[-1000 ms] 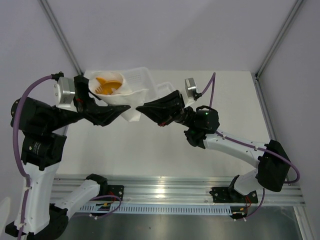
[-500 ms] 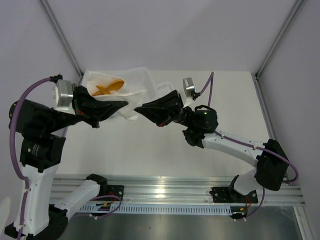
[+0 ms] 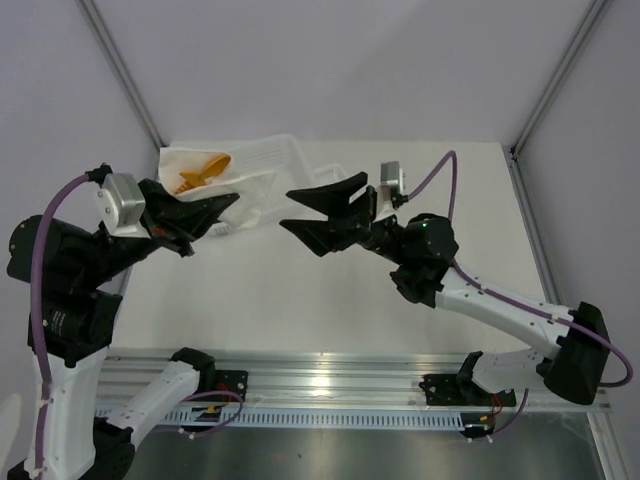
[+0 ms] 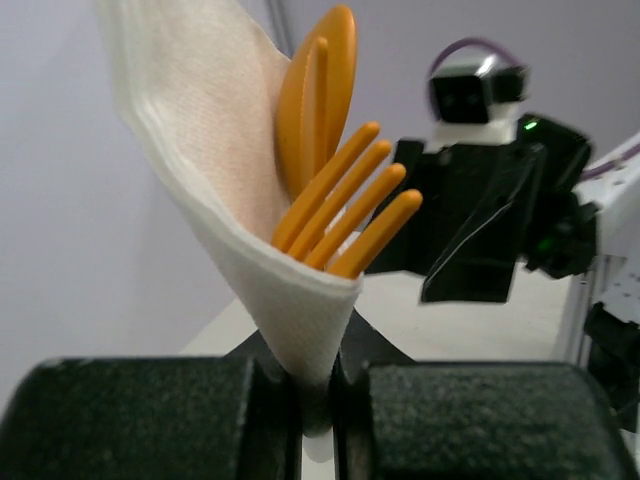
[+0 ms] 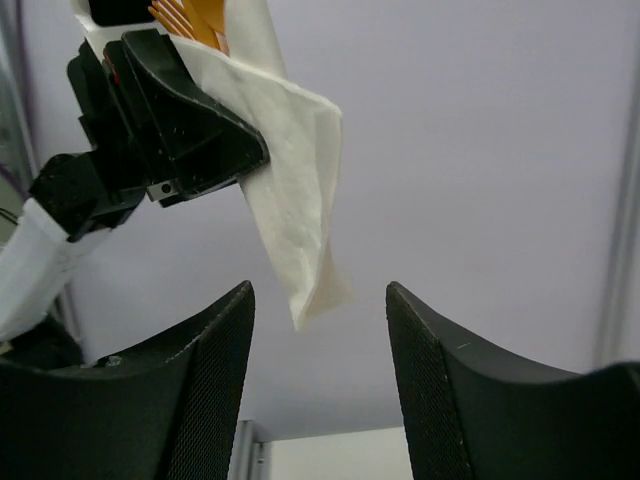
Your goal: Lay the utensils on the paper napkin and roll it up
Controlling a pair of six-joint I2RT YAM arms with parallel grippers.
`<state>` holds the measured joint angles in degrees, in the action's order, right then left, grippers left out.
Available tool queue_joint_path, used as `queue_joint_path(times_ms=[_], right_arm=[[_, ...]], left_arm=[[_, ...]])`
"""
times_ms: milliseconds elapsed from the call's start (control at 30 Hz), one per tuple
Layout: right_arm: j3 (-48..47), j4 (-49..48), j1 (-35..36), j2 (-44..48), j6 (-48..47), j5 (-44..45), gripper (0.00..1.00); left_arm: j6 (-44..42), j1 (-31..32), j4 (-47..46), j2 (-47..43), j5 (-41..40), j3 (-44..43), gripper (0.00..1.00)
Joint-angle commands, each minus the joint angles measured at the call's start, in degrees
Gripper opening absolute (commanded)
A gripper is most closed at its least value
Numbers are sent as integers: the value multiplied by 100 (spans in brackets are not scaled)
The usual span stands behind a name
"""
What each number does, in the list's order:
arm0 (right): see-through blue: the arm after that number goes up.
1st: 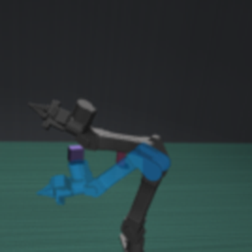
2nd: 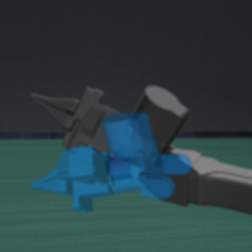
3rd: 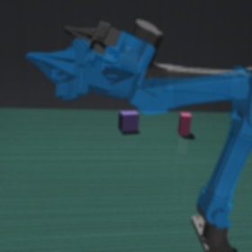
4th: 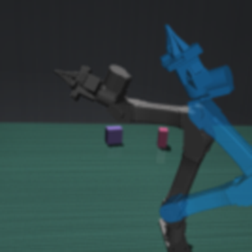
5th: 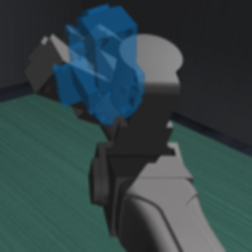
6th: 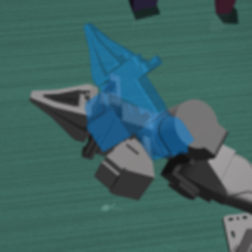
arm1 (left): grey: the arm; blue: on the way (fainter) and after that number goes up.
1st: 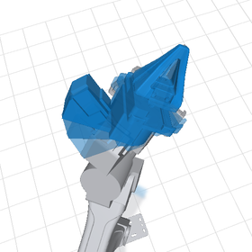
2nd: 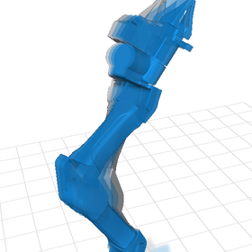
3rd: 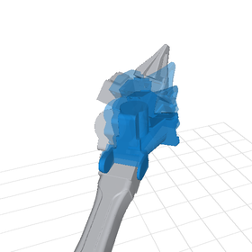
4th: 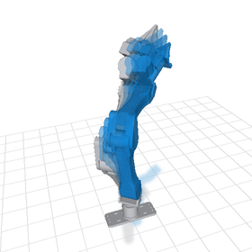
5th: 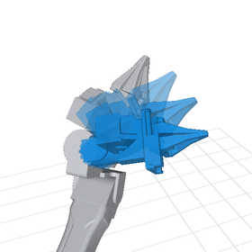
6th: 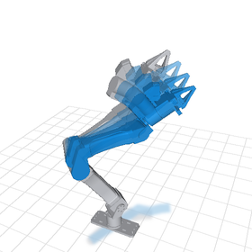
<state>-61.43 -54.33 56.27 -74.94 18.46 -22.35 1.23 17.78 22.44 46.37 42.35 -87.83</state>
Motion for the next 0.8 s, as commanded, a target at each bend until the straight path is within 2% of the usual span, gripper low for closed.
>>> queue_joint_path(times_ms=[0, 100, 167, 300, 500, 767], right_arm=[[78, 765, 59, 602, -1168, 740, 59], [26, 774, 156, 612, -1309, 741, 55], [-219, 766, 305, 367, -1345, 373, 53], [-677, 450, 376, -142, -1011, 29, 49], [-1345, 687, 385, -609, -897, 108, 43], [-1503, 704, 385, -811, -826, 134, 41]], left_arm=[[-589, 24, 270, -31, -964, 91, 1], [-712, 24, 314, -40, -1307, 205, 1], [-826, 24, 349, -49, -1387, 231, 1], [-897, 24, 428, -93, -1256, 284, 1], [-835, 24, 446, -119, -1097, 320, 1], [-915, 32, 455, -128, -1001, 390, 1]])
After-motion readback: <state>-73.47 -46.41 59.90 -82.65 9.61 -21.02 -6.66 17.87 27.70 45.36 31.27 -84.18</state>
